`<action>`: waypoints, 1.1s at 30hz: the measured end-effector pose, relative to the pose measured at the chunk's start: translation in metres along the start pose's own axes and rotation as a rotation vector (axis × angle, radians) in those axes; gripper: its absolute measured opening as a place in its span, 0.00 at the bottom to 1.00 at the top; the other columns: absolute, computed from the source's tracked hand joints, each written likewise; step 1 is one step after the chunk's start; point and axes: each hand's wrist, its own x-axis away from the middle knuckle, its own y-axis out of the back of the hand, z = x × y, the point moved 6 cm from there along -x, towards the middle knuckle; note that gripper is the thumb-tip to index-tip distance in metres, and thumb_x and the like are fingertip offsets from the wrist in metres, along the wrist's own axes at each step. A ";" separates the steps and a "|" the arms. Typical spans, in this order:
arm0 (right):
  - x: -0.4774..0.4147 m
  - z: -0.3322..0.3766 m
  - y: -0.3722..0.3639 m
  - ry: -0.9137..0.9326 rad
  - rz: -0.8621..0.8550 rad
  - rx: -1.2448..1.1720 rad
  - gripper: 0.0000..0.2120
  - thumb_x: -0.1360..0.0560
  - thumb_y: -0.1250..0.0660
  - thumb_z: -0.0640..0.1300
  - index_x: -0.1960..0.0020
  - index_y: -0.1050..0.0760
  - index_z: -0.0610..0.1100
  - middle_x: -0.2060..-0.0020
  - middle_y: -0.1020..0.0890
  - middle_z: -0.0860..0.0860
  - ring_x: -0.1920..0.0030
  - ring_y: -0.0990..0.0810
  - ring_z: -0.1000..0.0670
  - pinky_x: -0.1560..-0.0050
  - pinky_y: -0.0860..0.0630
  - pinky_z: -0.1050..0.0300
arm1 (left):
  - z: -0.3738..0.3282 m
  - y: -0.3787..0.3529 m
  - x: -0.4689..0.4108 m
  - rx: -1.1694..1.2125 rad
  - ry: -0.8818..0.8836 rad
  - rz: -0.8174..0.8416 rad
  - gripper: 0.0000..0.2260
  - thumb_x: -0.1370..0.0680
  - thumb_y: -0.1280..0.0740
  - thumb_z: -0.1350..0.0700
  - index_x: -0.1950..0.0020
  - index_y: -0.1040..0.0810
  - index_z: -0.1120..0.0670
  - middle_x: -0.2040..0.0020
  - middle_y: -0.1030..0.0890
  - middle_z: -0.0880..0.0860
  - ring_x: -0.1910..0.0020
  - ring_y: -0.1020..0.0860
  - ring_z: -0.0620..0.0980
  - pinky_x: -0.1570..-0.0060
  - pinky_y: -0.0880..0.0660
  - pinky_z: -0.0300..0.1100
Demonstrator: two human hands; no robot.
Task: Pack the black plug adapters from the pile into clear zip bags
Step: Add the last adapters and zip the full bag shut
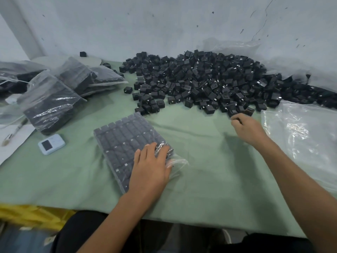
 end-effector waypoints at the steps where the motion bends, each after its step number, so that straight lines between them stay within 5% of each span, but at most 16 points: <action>1: 0.021 0.008 0.001 -0.004 0.002 -0.177 0.08 0.22 0.38 0.51 0.47 0.21 0.56 0.54 0.17 0.52 0.52 0.21 0.47 0.56 0.27 0.54 | -0.001 0.000 0.000 -0.004 -0.001 0.001 0.22 0.18 0.44 0.45 0.25 0.38 0.46 0.25 0.37 0.55 0.26 0.39 0.54 0.24 0.48 0.53; 4: 0.096 0.036 -0.006 0.039 0.138 -0.611 0.06 0.22 0.32 0.45 0.50 0.20 0.56 0.63 0.18 0.56 0.63 0.23 0.54 0.61 0.25 0.58 | 0.000 -0.001 0.000 -0.018 -0.004 0.005 0.21 0.18 0.44 0.45 0.25 0.38 0.46 0.25 0.37 0.55 0.26 0.39 0.55 0.24 0.47 0.54; 7: 0.171 0.058 -0.031 0.013 0.361 -0.905 0.19 0.31 0.26 0.38 0.44 0.20 0.54 0.57 0.18 0.51 0.62 0.20 0.49 0.56 0.20 0.56 | 0.000 0.000 0.000 -0.017 -0.002 -0.002 0.21 0.18 0.44 0.44 0.25 0.37 0.46 0.25 0.36 0.56 0.27 0.38 0.56 0.25 0.46 0.54; 12: 0.216 0.084 -0.070 -0.028 0.387 -0.834 0.18 0.37 0.29 0.35 0.52 0.19 0.53 0.52 0.17 0.51 0.60 0.17 0.47 0.52 0.21 0.54 | -0.002 0.001 0.000 -0.014 -0.014 -0.005 0.21 0.19 0.42 0.45 0.26 0.36 0.46 0.27 0.35 0.56 0.27 0.37 0.56 0.25 0.46 0.55; 16: 0.224 0.094 -0.083 -0.114 0.450 -1.145 0.23 0.37 0.33 0.33 0.43 0.19 0.47 0.53 0.23 0.42 0.63 0.20 0.45 0.59 0.21 0.55 | -0.003 0.004 0.002 -0.011 -0.022 -0.018 0.21 0.19 0.42 0.45 0.26 0.35 0.47 0.28 0.34 0.55 0.28 0.36 0.56 0.26 0.45 0.54; 20: 0.227 0.092 -0.090 -0.144 0.473 -1.303 0.19 0.28 0.33 0.27 0.42 0.18 0.45 0.54 0.24 0.44 0.53 0.23 0.48 0.45 0.20 0.53 | -0.004 0.006 0.003 -0.002 -0.032 -0.039 0.20 0.19 0.41 0.46 0.27 0.33 0.48 0.29 0.33 0.56 0.30 0.35 0.57 0.27 0.44 0.54; 23: 0.224 0.090 -0.092 -0.147 0.408 -1.262 0.13 0.24 0.30 0.35 0.43 0.18 0.48 0.54 0.19 0.46 0.51 0.19 0.51 0.47 0.20 0.56 | -0.003 0.006 0.003 0.008 -0.034 -0.055 0.20 0.18 0.41 0.46 0.27 0.32 0.48 0.29 0.32 0.56 0.30 0.34 0.57 0.28 0.44 0.53; 26: 0.214 0.089 -0.089 -0.076 0.285 -0.929 0.08 0.23 0.29 0.43 0.46 0.19 0.52 0.52 0.14 0.51 0.50 0.17 0.51 0.49 0.20 0.56 | -0.004 0.006 0.003 0.023 -0.036 -0.070 0.19 0.18 0.41 0.46 0.28 0.31 0.48 0.30 0.31 0.55 0.31 0.34 0.56 0.29 0.43 0.53; 30: 0.203 0.101 -0.081 0.090 0.196 -0.579 0.10 0.29 0.27 0.51 0.50 0.19 0.63 0.55 0.17 0.57 0.64 0.22 0.59 0.55 0.23 0.58 | -0.003 0.006 0.002 0.039 -0.037 -0.072 0.18 0.18 0.41 0.47 0.29 0.31 0.48 0.31 0.30 0.56 0.32 0.33 0.57 0.29 0.41 0.53; 33: 0.197 0.099 -0.083 0.026 0.095 -0.491 0.15 0.31 0.27 0.47 0.46 0.22 0.59 0.55 0.19 0.56 0.61 0.20 0.58 0.53 0.23 0.57 | -0.003 0.005 0.003 0.023 -0.035 -0.079 0.18 0.18 0.40 0.46 0.29 0.31 0.48 0.32 0.30 0.55 0.32 0.32 0.57 0.29 0.41 0.53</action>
